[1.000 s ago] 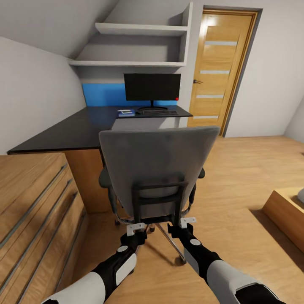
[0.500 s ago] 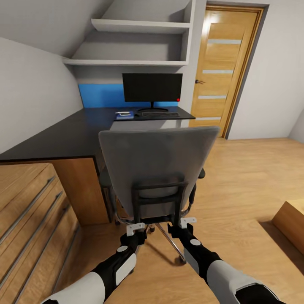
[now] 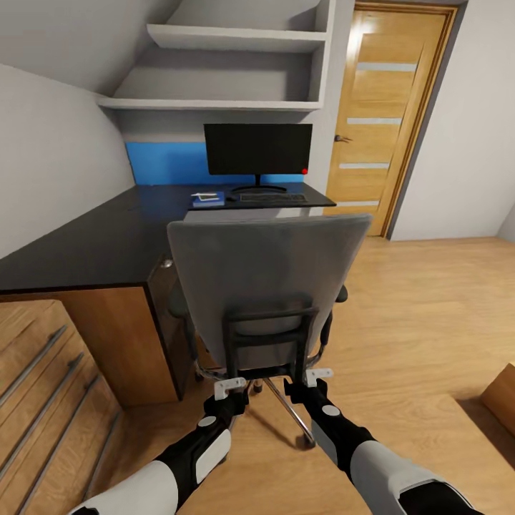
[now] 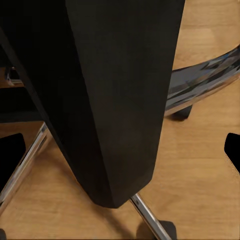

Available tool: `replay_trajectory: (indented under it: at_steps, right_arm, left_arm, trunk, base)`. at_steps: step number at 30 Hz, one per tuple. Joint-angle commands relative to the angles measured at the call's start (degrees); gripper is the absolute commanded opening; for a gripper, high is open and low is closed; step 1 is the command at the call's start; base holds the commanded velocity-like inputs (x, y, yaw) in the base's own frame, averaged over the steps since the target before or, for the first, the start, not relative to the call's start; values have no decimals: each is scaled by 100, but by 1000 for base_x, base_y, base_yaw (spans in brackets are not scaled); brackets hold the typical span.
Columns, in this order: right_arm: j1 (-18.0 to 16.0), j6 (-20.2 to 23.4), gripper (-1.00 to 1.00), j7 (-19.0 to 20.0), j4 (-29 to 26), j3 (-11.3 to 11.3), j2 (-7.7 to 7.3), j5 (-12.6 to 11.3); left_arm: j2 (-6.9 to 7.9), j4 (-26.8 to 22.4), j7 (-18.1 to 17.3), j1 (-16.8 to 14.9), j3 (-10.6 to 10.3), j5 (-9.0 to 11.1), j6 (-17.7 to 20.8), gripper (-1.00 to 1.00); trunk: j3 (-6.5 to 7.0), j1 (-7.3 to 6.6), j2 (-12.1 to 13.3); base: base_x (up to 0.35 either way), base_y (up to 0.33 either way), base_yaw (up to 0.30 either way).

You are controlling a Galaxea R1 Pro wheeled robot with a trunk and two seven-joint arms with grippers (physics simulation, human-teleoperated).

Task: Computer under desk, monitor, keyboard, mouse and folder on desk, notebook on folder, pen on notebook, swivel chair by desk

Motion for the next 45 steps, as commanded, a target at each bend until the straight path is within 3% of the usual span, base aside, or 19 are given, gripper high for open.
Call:
replay_trajectory:
  at_steps: [1, 45]
  right_arm:
    - [-6, -21, 100, -27, 7, 46, -1, -61]
    - [-6, -20, 100, -35, 7, 47, -36, -61]
  left_arm:
    - [4, 4, 35, -7, -44, 70, -33, 100]
    - [47, 12, 44, -7, -35, 81, -33, 100]
  trunk:
    - [-5, 3, -1]
    - [-5, 3, -1]
  base:
    - [325, 0, 0]
    - [325, 0, 0]
